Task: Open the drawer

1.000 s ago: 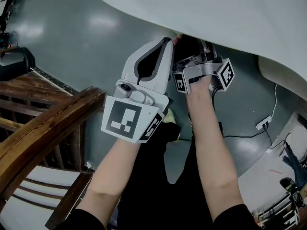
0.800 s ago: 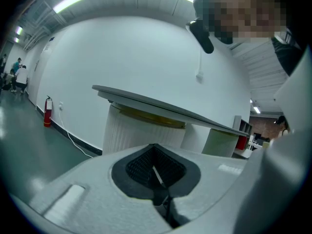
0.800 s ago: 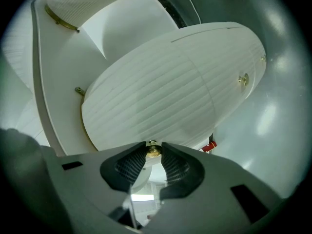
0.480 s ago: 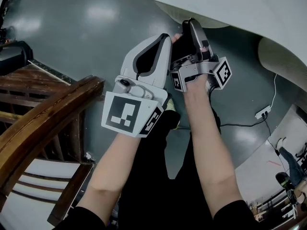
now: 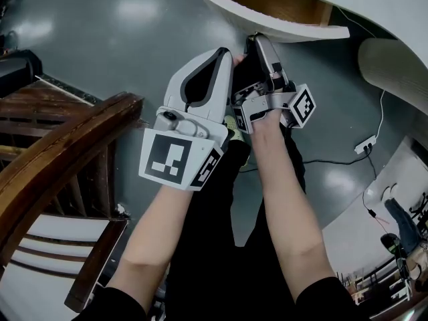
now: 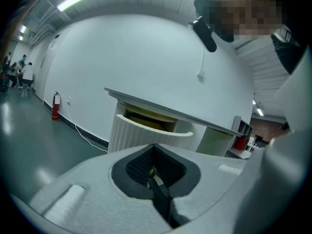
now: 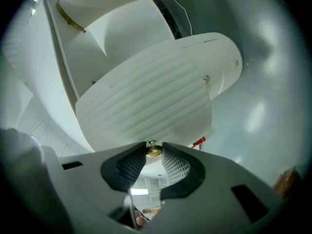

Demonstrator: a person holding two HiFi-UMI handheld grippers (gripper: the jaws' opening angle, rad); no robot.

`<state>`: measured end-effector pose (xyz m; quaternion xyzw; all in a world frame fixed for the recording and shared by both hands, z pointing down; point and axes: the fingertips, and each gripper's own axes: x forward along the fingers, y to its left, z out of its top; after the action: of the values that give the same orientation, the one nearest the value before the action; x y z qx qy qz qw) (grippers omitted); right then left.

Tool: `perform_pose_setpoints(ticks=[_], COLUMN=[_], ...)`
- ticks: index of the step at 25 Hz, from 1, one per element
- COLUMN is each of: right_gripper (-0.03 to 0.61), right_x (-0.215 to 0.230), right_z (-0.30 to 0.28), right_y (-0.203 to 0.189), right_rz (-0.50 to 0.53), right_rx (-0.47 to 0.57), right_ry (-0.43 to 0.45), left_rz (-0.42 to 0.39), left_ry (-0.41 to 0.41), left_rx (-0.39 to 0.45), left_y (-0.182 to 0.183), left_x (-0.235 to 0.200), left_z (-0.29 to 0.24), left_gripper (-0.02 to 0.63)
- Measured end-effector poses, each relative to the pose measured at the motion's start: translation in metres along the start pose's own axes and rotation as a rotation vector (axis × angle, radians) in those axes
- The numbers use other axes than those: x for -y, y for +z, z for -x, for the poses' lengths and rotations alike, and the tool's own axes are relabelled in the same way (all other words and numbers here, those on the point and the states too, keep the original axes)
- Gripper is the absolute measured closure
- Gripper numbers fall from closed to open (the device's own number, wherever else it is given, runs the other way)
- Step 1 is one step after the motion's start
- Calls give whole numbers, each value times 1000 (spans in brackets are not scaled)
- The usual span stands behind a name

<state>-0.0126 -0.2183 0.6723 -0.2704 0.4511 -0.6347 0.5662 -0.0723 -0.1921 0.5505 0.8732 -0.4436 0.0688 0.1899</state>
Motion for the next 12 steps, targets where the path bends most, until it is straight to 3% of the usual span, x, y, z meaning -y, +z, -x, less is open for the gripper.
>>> perform_pose_setpoints(ticks=[12], right_gripper=[474], right_x=[10], right_z=[47], right_y=[-24], right_rz=[-17], right_rx=[-5], right_ry=[-29], left_rz=[20], left_ry=[-5], left_rx=[0], left_y=[-5], left_x=[16], left_z=[36], left_gripper=[607])
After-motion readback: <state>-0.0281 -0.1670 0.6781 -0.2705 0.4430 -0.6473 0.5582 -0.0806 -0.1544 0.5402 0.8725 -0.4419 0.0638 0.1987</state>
